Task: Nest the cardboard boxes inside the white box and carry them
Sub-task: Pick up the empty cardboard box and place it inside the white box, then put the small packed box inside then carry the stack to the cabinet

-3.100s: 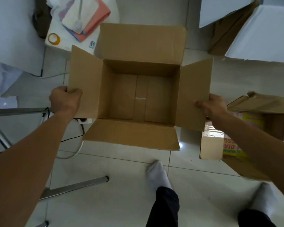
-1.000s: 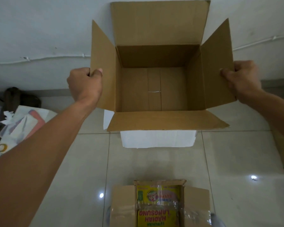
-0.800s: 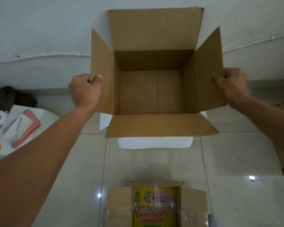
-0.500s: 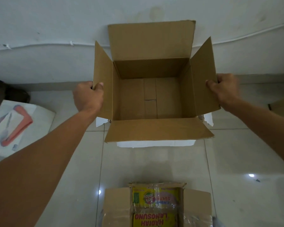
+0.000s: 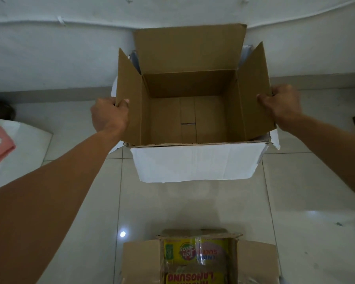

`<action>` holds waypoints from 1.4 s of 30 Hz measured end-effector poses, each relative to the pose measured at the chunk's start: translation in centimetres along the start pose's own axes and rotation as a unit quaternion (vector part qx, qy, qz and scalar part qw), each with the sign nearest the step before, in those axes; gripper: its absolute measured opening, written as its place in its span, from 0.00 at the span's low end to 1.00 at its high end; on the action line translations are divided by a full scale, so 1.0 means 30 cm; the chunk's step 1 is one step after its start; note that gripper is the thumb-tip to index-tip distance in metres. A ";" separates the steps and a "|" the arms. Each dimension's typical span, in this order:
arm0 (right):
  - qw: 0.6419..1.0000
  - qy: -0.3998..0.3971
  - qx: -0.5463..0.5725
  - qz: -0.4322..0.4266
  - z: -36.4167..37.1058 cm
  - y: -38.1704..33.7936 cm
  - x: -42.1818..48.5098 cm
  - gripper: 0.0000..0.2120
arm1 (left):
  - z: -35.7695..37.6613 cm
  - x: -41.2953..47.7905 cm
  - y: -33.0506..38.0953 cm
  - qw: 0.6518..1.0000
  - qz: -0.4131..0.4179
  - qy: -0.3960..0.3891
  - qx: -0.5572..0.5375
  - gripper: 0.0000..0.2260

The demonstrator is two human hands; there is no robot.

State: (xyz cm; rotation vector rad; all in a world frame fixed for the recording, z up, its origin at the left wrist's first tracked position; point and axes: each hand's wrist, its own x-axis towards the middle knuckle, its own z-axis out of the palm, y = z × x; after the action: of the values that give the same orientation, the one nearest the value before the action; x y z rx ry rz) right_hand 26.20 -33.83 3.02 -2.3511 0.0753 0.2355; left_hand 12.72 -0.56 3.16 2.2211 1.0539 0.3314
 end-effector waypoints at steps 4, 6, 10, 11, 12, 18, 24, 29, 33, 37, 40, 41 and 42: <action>1.000 0.007 -0.023 0.001 0.049 0.051 0.027 0.16 | 0.051 0.017 -0.040 1.000 0.001 -0.003 0.006 0.12; 0.998 0.012 -0.058 -0.004 0.073 0.071 0.044 0.16 | 0.075 0.024 -0.061 1.000 0.011 -0.003 0.021 0.13; 0.977 0.051 -0.203 -0.029 0.115 0.080 0.078 0.18 | 0.127 0.036 -0.099 0.998 0.020 0.009 0.056 0.15; 0.970 0.060 -0.233 -0.030 0.122 0.081 0.082 0.19 | 0.139 0.038 -0.103 0.997 0.028 0.011 0.068 0.14; 0.962 0.067 -0.261 -0.035 0.127 0.083 0.084 0.20 | 0.151 0.038 -0.107 0.996 0.036 0.014 0.076 0.13; 0.946 0.064 -0.308 -0.079 0.122 0.080 0.074 0.18 | 0.171 0.013 -0.124 0.991 0.073 0.077 0.087 0.10; 0.976 0.111 -0.166 -0.090 0.066 0.045 -0.043 0.17 | 0.067 -0.051 -0.138 0.985 0.108 0.111 0.075 0.15; 0.986 0.065 -0.137 -0.076 0.012 0.059 -0.272 0.16 | -0.039 -0.229 -0.176 0.985 0.090 0.127 0.077 0.15; 0.984 -0.001 -0.138 -0.109 -0.015 0.130 -0.483 0.13 | -0.100 -0.429 -0.218 0.991 0.049 0.102 0.075 0.15; 0.987 -0.088 -0.114 -0.070 -0.041 0.247 -0.706 0.12 | -0.154 -0.670 -0.270 0.995 0.019 0.063 0.073 0.13; 0.975 -0.182 -0.124 -0.031 -0.060 0.344 -0.879 0.13 | -0.173 -0.842 -0.319 0.997 -0.049 0.006 0.064 0.13; 0.971 -0.201 -0.129 -0.020 -0.065 0.373 -0.930 0.13 | -0.172 -0.895 -0.339 0.995 -0.070 -0.022 0.064 0.14; 0.968 -0.213 -0.134 -0.008 -0.067 0.401 -0.978 0.14 | -0.170 -0.947 -0.364 0.993 -0.082 -0.050 0.073 0.16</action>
State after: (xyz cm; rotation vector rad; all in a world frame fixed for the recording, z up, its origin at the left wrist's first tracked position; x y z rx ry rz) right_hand -3.79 -44.24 1.73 -2.5102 -0.1964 0.7782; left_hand -14.56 -14.85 1.24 2.2330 1.2304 0.0715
